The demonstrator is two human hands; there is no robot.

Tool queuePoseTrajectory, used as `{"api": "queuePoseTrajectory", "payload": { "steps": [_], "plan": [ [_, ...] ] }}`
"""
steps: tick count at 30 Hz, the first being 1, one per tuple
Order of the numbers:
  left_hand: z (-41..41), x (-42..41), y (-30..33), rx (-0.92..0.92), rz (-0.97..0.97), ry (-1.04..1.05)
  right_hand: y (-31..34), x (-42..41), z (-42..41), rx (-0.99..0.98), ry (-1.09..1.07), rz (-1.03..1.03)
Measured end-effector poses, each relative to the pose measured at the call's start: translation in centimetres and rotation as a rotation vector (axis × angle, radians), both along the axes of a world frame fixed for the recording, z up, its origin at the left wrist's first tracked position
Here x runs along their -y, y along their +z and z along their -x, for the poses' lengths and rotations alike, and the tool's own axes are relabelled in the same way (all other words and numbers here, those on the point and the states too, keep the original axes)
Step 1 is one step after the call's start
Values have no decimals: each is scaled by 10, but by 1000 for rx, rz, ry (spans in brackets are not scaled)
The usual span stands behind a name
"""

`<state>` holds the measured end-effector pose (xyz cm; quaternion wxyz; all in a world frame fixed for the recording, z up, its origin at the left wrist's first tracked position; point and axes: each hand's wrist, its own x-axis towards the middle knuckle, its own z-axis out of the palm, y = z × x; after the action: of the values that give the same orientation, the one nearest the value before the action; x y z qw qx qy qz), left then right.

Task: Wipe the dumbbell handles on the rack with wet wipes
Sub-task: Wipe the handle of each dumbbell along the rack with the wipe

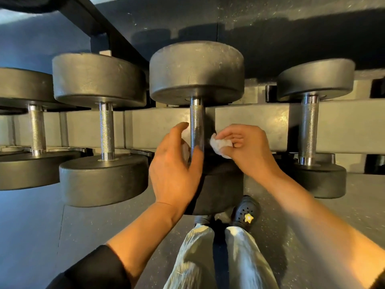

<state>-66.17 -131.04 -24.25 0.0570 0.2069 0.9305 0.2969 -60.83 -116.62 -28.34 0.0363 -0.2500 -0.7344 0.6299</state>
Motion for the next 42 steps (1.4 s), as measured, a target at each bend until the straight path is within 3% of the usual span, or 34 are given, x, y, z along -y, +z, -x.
{"api": "queuePoseTrajectory", "payload": {
  "steps": [5,8,13,21,25,31,42],
  "plan": [
    [-27,-37,18,118,-179,-155,16,-36,-26,-3,-248,-123],
    [-50,-72,14,271,-311,-218,28,-62,-44,-3,-309,-309],
    [-76,-105,-10,412,-285,-321,40,-103,-62,1,-378,-614],
    [-80,-101,-41,503,-214,-278,15,-116,-46,-9,30,-1015],
    [-83,-97,-54,587,-140,-289,-6,-123,-41,135,248,-1211],
    [-86,-98,-61,639,-95,-313,-11,-117,-48,220,268,-1258],
    [-88,-96,-62,626,-239,-273,1,-93,-86,459,330,-773]
  ]
}}
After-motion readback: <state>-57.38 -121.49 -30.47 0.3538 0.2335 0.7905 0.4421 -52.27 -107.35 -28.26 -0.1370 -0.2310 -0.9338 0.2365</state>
